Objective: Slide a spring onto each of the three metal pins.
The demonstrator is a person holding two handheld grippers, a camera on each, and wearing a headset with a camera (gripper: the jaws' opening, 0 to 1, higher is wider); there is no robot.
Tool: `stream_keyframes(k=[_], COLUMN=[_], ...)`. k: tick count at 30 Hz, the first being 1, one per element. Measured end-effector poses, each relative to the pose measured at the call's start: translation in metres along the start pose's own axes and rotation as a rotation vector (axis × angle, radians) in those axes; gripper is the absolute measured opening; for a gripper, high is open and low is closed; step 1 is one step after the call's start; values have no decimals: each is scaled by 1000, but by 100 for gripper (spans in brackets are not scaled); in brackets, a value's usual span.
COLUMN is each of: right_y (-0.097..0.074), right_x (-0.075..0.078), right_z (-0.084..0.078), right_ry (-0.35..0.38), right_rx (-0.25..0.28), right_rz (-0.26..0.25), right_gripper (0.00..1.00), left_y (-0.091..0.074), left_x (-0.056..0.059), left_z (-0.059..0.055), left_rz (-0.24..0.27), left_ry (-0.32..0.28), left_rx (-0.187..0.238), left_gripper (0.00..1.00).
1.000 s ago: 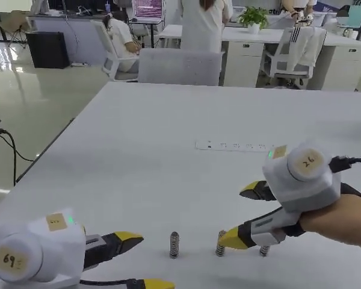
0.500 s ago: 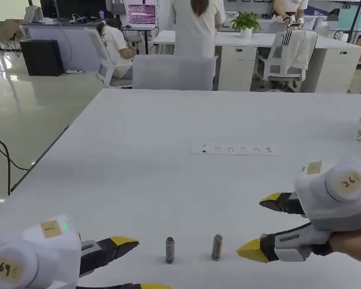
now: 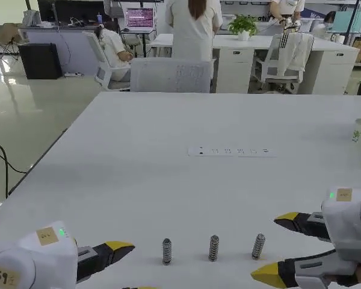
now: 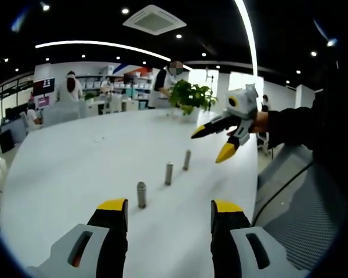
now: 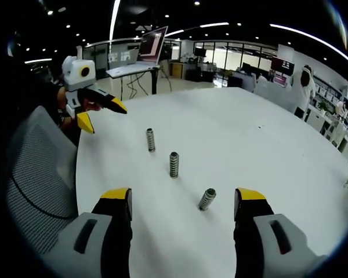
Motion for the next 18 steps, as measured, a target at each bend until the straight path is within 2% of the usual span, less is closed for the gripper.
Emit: stream_keyframes(k=[6, 18], right_y=[0, 2], right_x=[-2, -2], right_z=[-3, -13], right_ry=[17, 40], right_rx=[33, 46], right_rz=[-9, -8], right_gripper=[72, 75], left_y=[2, 7], left_x=[0, 0], left_z=[-2, -5], left_rz=[5, 16], left_ry=[-4, -10], left_rx=[-7, -2], left_gripper=[53, 55])
Point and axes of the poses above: the centre of the closed fingertips' face, and the gripper's own axes: y roughly forward along the fingers, x roughly to its right, z roughly out of its top, the point moved 9 cm from there along -y, roughly backward along the fingers, and after that the axes turned 7 degrees about -z, right-handed, at the moved point
